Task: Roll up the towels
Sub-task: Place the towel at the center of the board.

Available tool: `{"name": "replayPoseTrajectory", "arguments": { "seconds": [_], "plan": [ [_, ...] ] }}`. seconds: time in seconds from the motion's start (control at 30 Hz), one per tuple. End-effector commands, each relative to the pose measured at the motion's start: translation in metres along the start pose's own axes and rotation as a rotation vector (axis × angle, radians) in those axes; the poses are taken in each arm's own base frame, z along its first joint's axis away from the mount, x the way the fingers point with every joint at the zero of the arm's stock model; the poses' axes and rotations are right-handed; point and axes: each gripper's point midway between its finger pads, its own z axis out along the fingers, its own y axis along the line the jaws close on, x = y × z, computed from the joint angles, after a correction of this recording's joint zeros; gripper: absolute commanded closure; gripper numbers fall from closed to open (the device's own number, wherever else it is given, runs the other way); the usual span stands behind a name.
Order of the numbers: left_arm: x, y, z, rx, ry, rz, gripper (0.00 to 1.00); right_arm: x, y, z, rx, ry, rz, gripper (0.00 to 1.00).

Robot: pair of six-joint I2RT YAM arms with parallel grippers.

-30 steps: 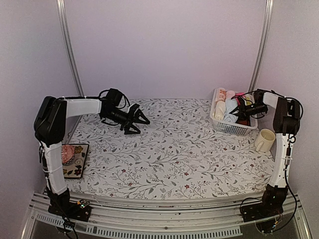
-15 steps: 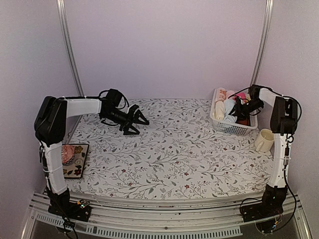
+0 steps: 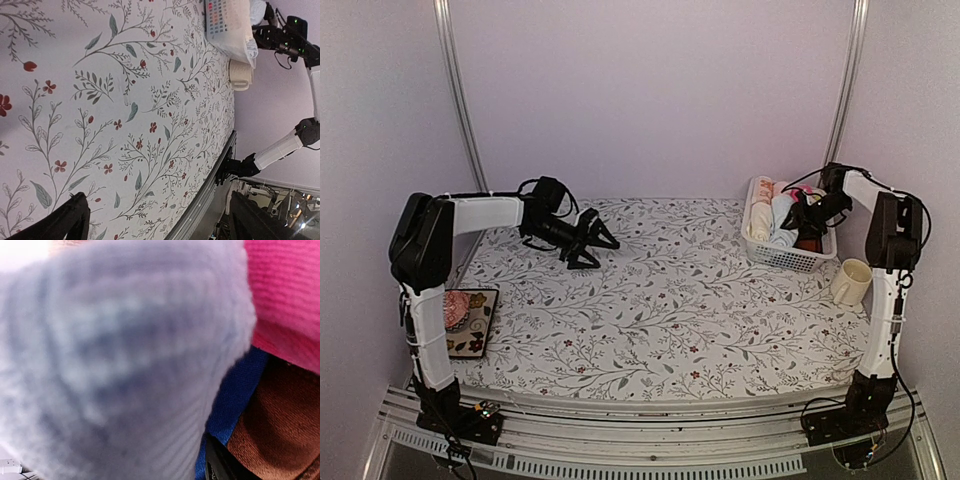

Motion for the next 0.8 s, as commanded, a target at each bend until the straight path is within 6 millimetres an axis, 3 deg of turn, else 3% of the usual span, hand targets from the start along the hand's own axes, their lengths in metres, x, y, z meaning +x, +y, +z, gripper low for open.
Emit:
{"name": "replayPoseTrajectory", "arguments": {
  "seconds": [0.0,0.33,0.53,0.77],
  "plan": [
    [-0.009,-0.002,-0.003,-0.001,-0.015,0.000,0.03,-0.001,0.014,-0.031,0.037,-0.032,-0.032,0.42],
    [-0.009,-0.003,-0.004,-0.007,-0.014,0.002,0.03,-0.012,0.025,-0.055,0.081,-0.105,-0.074,0.41],
    [-0.008,-0.003,-0.006,-0.013,-0.018,0.002,0.03,-0.032,0.038,-0.069,0.167,-0.173,-0.138,0.57],
    [-0.009,-0.003,-0.006,-0.018,-0.021,-0.001,0.03,-0.051,0.060,-0.083,0.237,-0.253,-0.220,0.64]
  ]
}}
